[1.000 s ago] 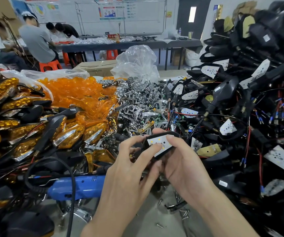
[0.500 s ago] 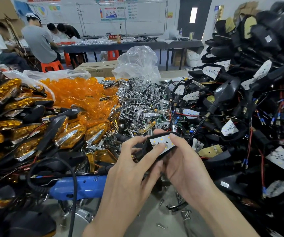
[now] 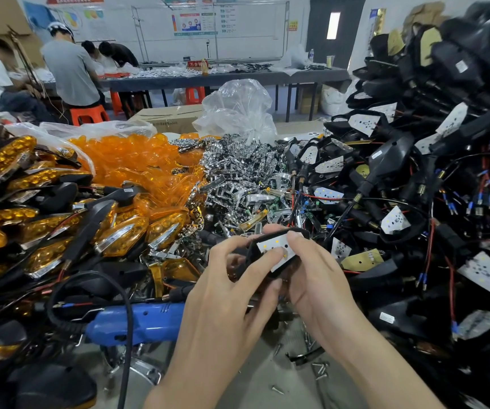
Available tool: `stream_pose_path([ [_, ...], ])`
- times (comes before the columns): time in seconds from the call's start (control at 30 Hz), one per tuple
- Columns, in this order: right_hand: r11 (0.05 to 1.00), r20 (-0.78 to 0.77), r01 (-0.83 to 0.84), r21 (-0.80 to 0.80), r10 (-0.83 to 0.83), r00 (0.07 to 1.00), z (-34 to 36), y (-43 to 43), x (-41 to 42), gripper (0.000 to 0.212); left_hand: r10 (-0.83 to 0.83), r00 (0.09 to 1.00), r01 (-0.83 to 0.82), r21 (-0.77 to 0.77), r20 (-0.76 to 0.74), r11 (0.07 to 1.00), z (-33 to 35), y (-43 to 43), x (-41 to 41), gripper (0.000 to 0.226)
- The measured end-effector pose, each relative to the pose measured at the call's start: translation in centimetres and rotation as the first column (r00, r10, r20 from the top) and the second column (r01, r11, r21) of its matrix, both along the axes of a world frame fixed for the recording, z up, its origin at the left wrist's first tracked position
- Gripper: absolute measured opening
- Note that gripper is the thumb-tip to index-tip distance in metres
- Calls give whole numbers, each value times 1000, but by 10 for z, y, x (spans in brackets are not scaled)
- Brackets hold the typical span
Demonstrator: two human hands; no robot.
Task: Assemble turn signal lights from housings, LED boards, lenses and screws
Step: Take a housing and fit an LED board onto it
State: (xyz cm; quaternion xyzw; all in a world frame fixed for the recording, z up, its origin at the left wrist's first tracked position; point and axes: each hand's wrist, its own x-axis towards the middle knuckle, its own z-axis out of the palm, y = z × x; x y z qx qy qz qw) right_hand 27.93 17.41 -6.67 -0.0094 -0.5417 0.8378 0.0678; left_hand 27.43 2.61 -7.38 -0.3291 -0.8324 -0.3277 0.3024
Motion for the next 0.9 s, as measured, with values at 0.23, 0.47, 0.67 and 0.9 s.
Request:
stream_pose_path([
  [0.23, 981, -93, 64, 182, -48, 995, -4, -1, 1, 39, 12, 998, -13, -8, -64, 1000, -2, 4, -1, 29],
  [0.47, 960, -117, 113, 256, -85, 990, -9, -5, 1, 36, -4, 999, 4, -18, -40, 1000, -5, 3, -2, 33],
  [0.67, 974, -103, 75, 213, -54, 993, -10, -8, 2, 21, 15, 998, -16, -19, -57, 1000, -7, 4, -1, 34],
  [0.9, 986, -33, 75, 146, -71, 997, -10, -7, 0, 25, 8, 999, -10, -30, -49, 1000, -8, 4, -2, 33],
])
